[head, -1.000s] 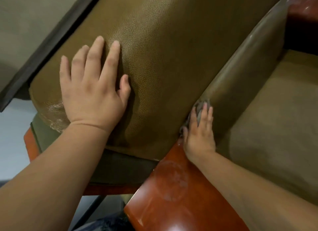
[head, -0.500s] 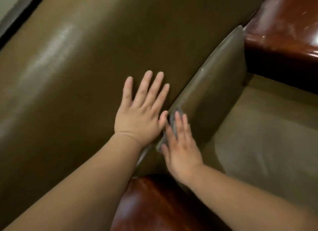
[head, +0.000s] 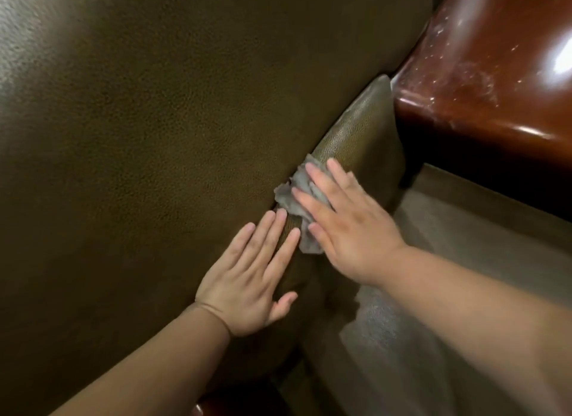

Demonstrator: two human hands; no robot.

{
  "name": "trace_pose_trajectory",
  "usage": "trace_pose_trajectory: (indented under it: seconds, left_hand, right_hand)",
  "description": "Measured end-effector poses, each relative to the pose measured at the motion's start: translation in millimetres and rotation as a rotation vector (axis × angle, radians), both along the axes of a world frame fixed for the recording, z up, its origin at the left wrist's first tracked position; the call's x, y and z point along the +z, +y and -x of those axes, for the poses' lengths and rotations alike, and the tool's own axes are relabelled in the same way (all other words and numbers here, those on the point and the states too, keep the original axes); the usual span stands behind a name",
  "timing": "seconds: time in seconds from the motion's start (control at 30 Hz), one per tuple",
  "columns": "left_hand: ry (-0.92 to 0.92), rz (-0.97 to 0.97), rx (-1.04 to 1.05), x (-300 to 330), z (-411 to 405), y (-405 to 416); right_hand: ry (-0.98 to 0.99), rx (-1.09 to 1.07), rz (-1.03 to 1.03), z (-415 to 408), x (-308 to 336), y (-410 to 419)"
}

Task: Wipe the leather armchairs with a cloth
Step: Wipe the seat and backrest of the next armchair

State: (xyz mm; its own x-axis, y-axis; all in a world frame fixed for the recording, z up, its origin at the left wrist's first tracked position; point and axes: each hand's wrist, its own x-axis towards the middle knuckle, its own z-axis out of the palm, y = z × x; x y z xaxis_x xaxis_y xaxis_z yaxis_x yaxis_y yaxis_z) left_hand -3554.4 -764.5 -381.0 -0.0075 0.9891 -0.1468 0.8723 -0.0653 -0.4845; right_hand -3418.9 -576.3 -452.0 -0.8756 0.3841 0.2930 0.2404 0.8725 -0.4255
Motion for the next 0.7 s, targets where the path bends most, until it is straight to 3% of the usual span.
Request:
trace_pose_trajectory:
  seconds: [0.13, 0.23, 0.3, 0.37, 0.43, 0.53, 0.6, 0.7]
  left_hand:
    - [0.021, 0.005, -0.012, -11.5, 0.9, 6.7]
    - [-0.007, -0.003, -0.038, -18.6, 1.6, 5.4]
    - [-0.04, -0.001, -0.031, -20.6, 2.5, 3.3]
    - [-0.08, -0.011, -0.036, -22.6, 4.6, 2.3]
    - [-0.099, -0.038, -0.045, -24.1, 7.7, 3.2]
    - [-0.131, -0.05, -0.056, -28.7, 10.4, 6.5]
    - [-0.169, -0.037, -0.044, -30.4, 11.0, 2.9]
    - [-0.203, -0.033, -0.045, -28.0, 11.3, -1.0]
  right_hand:
    - [0.073, -0.142, -0.032, 23.1, 9.7, 60.1]
    - [0.068, -0.326, 0.165, 22.9, 3.8, 4.8]
    - [0.117, -0.218, 0.18, 17.5, -0.8, -23.9]
    - [0.151, -0.124, 0.12, 17.0, -9.7, -2.5]
    - [0.187, -0.318, 0.181, 26.9, -11.7, 50.6]
    - [0.194, -0.662, 0.499, 46.3, -7.5, 109.4]
    - [0.249, -0.649, 0.534, 51.1, -9.2, 80.6]
    - [0.233, -0.457, 0.459, 30.4, -21.1, -9.4]
